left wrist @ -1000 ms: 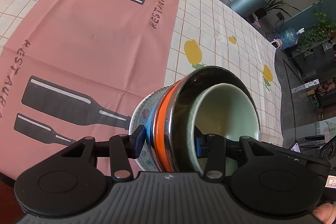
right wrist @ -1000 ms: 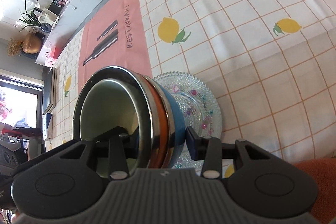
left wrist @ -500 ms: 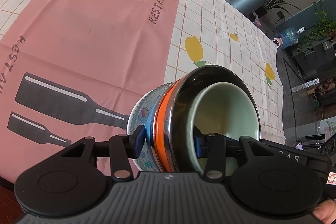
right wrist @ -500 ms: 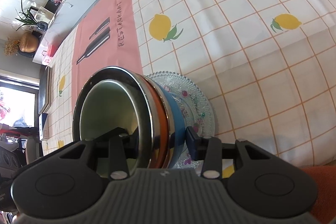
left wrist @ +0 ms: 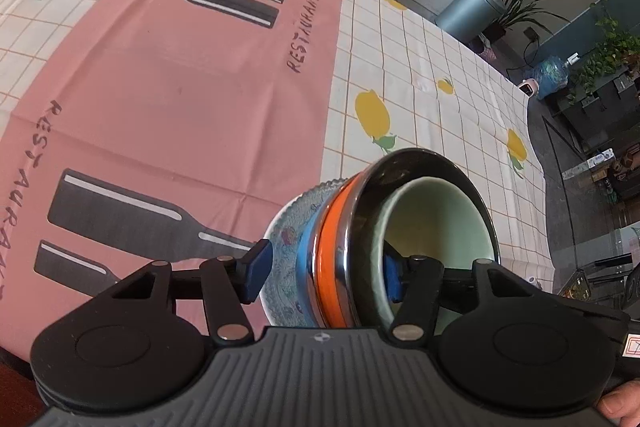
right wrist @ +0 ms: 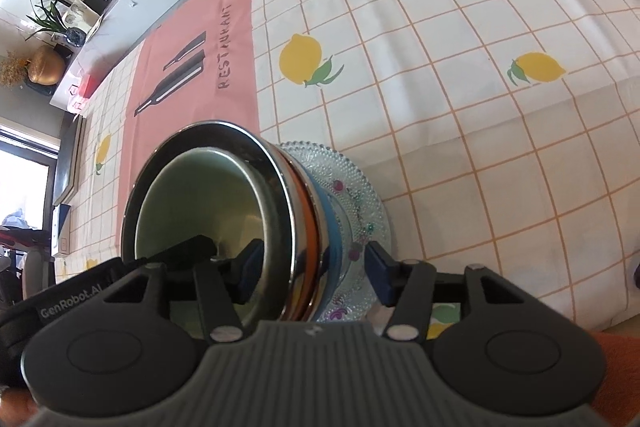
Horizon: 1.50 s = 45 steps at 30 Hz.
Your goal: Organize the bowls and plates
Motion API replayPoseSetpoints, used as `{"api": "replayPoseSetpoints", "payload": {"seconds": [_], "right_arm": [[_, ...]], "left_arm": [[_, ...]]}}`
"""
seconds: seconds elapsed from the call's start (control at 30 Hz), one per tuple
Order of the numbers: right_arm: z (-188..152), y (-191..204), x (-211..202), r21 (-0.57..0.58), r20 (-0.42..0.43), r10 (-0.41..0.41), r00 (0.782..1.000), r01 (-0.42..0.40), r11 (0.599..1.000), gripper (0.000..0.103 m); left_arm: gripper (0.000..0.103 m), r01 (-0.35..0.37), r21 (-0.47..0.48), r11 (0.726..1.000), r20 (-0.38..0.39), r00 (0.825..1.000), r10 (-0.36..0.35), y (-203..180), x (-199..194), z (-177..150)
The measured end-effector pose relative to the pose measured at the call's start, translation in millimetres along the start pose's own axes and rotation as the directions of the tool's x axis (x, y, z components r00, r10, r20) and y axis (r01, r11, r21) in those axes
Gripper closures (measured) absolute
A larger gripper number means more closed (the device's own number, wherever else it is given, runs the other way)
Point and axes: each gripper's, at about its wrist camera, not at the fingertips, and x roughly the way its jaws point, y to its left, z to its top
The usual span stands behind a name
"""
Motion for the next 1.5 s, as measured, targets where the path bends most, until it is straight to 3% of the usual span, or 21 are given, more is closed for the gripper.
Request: {"api": "replayPoseSetpoints", "payload": {"seconds": [0.27,0.47,0.57,0.73,0.9,1.03,1.17,1.33,1.4,1.5], "right_arm": [[-6.2,14.1,-23.0,-0.077,0.087,-0.045,0.995,0.052,0.996,0.042],[-24.3,41.2,-57.6,-0.203,0.240,-0.082,0.967,0.132,0.970,0.039],[-39.0,56.9,-78.3,-0.269,0.333,-0.084,0.939,0.180,0.946,0.037],[-68.7,77.8,-111.8,-0.353,0.463,-0.047,0.885,0.233,0.906,0.034],[-102.3,91.2,-138.9,-0.402,0.539,0.033,0.841,0.223,0.888,0.032],[-127.8,97.5,-155.6,-0.413,0.574,0.081,0.815,0.202,0.888,0.032],[-153.1,100.1,-166.7,-0.407,0.613,0.089,0.785,0.217,0.888,0.032],[-183.0,101.1,-171.1,-0.407,0.641,0.109,0.759,0.217,0.887,0.030],[-193.4,101.7,-170.4,-0.413,0.651,0.113,0.750,0.225,0.882,0.027],[-206.2,101.8,-166.8,-0.422,0.664,0.116,0.739,0.241,0.874,0.026]], "left_arm": [[0.035,-0.002,0.075,0.997,0.091,0.996,-0.005,-6.2,-35.4,-3.1],[0.035,-0.089,0.209,0.974,0.248,0.968,0.035,-18.3,-80.7,-17.3],[0.035,-0.165,0.265,0.950,0.343,0.937,0.067,-23.0,-103.7,-28.3],[0.035,-0.258,0.297,0.919,0.502,0.861,0.080,-25.7,-141.1,-52.1],[0.035,-0.331,0.294,0.897,0.617,0.782,0.087,-27.3,-172.1,-74.6],[0.035,-0.361,0.290,0.886,0.677,0.732,0.077,-26.5,-190.4,-90.1],[0.035,-0.338,0.271,0.901,0.695,0.717,0.060,-21.2,-202.6,-100.8],[0.035,-0.372,0.252,0.893,0.734,0.675,0.074,-14.1,-213.0,-118.3],[0.035,-0.375,0.250,0.893,0.732,0.677,0.080,-12.6,-212.4,-121.9],[0.032,-0.356,0.243,0.902,0.701,0.707,0.090,-5.4,-206.4,-125.1]]}}
